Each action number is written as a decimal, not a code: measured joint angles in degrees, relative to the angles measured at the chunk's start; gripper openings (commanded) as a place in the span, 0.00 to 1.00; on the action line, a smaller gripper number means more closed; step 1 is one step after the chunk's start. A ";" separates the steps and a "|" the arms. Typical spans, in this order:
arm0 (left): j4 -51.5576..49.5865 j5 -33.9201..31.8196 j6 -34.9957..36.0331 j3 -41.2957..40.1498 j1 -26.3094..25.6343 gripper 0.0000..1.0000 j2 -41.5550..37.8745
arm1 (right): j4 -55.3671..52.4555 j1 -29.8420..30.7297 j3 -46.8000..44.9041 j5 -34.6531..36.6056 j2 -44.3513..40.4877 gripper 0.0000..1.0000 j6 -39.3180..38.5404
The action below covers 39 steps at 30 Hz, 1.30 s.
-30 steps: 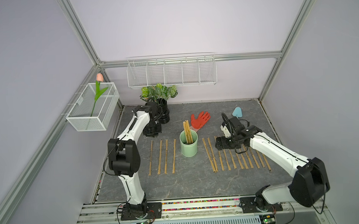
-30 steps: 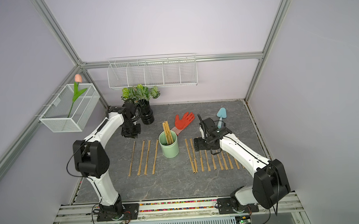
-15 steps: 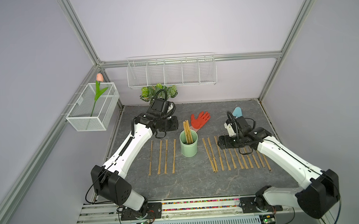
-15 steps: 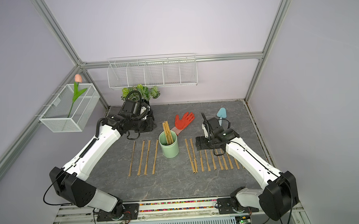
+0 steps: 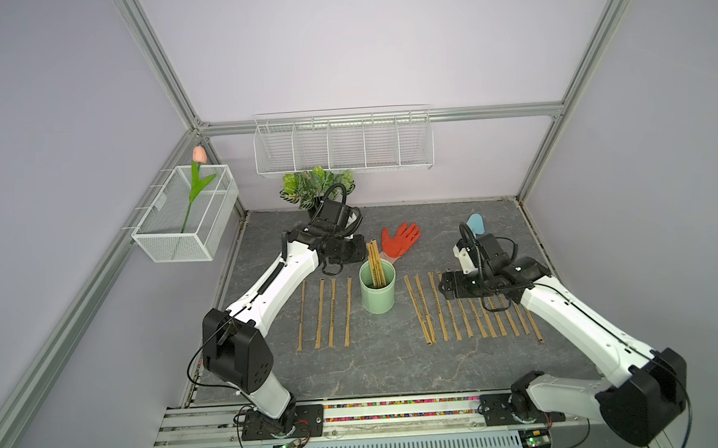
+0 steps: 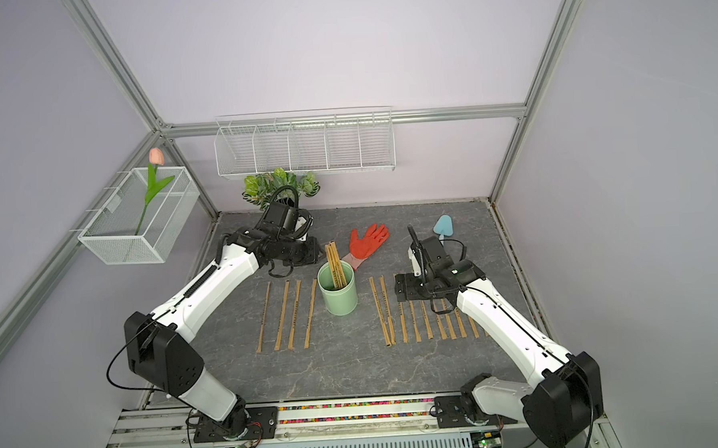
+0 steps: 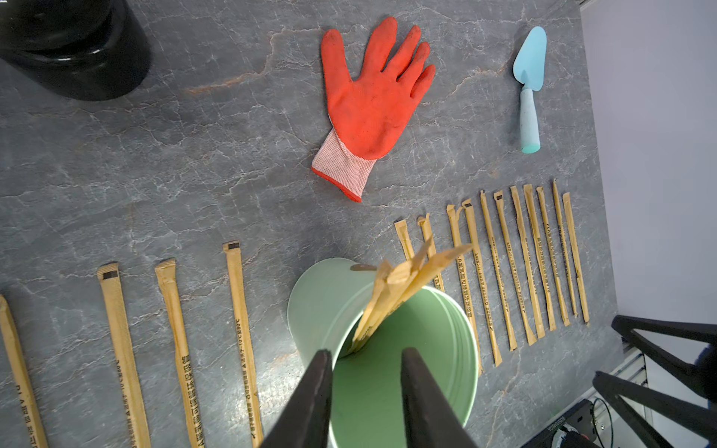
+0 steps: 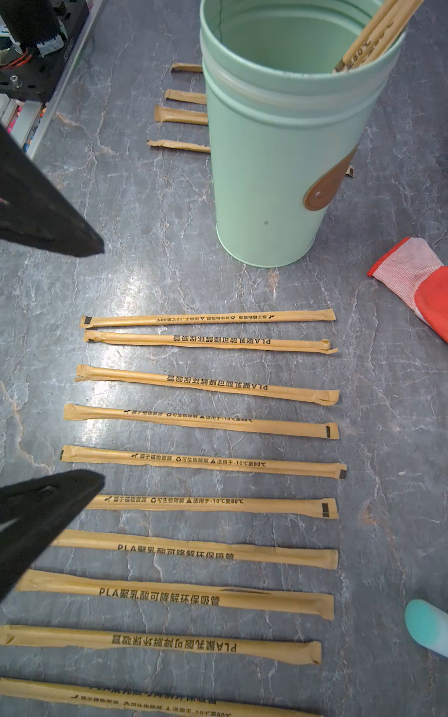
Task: Take the straws out of the storage container
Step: Pick up the straw from the container.
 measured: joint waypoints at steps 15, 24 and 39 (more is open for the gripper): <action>0.13 0.55 0.09 1.49 -0.76 0.33 4.76 | 0.00 -0.61 -1.07 -0.02 0.02 0.89 0.00; 0.04 0.61 0.48 2.73 -1.38 0.32 5.46 | 0.02 -1.01 -1.14 -0.02 0.04 0.89 -0.02; -1.44 0.13 1.57 4.61 -1.40 0.23 6.75 | 0.04 -1.49 -1.51 -0.07 0.04 0.89 -0.02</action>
